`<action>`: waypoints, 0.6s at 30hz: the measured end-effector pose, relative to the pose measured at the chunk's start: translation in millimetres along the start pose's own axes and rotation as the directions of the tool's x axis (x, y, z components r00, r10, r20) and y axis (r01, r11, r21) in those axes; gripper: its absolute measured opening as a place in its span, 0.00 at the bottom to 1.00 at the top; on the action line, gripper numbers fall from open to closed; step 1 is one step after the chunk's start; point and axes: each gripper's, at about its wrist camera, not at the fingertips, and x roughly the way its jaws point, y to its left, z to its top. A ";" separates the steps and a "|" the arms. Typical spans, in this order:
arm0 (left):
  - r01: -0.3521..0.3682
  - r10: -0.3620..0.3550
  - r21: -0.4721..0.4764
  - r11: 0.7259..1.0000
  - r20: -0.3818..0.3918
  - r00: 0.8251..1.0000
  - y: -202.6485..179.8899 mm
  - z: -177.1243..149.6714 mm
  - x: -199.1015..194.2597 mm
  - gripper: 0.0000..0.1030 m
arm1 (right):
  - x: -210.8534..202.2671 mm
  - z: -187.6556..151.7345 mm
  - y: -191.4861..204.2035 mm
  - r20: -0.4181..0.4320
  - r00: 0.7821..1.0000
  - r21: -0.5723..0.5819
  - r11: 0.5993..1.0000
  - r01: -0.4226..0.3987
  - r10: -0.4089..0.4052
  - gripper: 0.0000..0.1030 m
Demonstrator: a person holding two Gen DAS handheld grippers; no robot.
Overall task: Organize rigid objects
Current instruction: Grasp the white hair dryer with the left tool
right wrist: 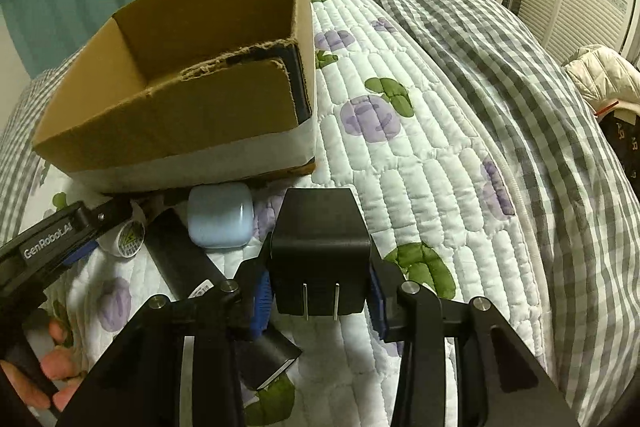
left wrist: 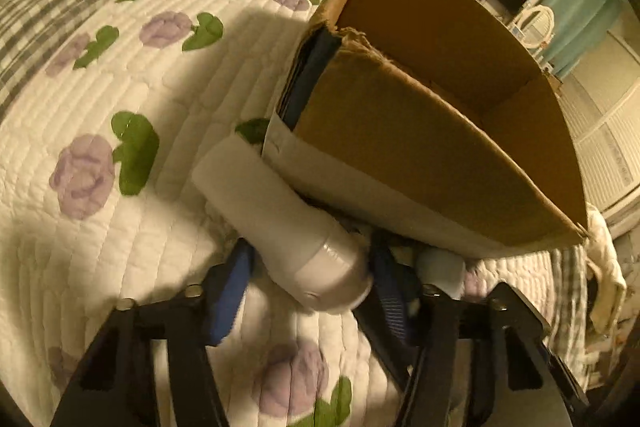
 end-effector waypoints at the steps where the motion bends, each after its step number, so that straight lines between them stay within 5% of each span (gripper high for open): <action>1: -0.003 0.003 0.012 1.000 0.000 1.000 0.6 -1.7 -4.3 0.53 | -1.9 -0.5 0.4 0.001 1.000 -0.002 1.000 -0.001 0.001 0.37; 18: -0.139 0.112 0.262 0.955 0.117 0.987 -10.5 -27.4 -104.2 0.52 | -83.8 -2.7 25.0 0.117 0.992 -0.088 0.995 -0.045 0.055 0.37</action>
